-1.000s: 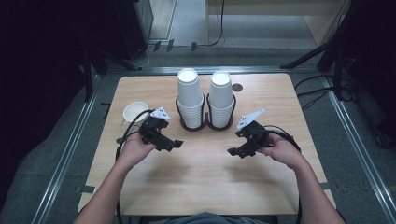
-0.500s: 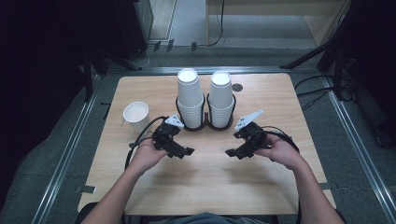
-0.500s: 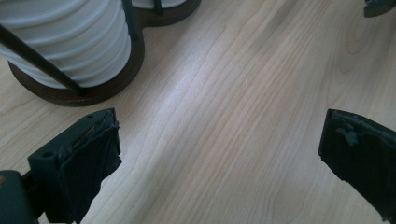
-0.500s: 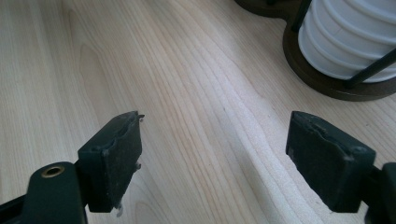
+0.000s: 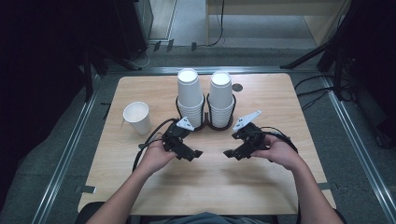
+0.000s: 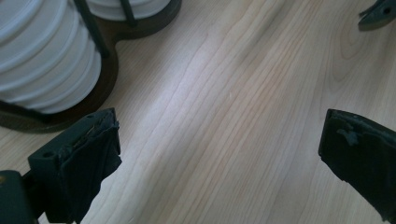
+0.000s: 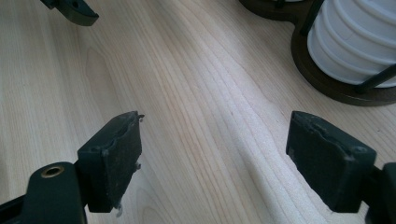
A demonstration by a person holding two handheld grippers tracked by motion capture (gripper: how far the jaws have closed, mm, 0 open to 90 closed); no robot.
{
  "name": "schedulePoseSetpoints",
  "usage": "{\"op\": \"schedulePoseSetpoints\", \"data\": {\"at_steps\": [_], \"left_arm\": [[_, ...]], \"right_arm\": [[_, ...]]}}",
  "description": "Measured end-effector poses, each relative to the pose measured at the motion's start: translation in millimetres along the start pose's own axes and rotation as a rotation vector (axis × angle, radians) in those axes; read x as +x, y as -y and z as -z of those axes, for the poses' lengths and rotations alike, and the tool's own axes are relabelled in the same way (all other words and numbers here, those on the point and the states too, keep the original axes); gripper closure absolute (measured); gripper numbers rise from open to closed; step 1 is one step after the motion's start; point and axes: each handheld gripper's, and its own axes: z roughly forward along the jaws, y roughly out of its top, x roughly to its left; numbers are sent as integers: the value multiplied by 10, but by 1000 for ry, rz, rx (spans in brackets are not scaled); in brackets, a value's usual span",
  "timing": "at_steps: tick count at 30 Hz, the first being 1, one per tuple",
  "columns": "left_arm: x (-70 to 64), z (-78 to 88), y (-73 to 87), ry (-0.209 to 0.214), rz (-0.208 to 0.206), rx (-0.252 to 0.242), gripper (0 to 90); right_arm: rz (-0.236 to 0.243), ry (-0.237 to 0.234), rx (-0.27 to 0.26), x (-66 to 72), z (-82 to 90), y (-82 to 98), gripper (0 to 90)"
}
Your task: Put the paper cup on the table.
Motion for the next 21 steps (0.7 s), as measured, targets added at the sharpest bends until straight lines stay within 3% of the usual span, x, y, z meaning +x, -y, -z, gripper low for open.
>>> {"op": "schedulePoseSetpoints", "data": {"at_steps": [4,10,21], "left_arm": [[-36,-40,-41,0,-14,-1,0],[-41,-90,-129,11,-2,-24,0],[2,-59,-110,-3,-5,-25,0]], "right_arm": [[12,12,1,6,-5,3,183],[15,14,6,11,-14,4,183],[39,5,17,31,-7,20,182]]}}
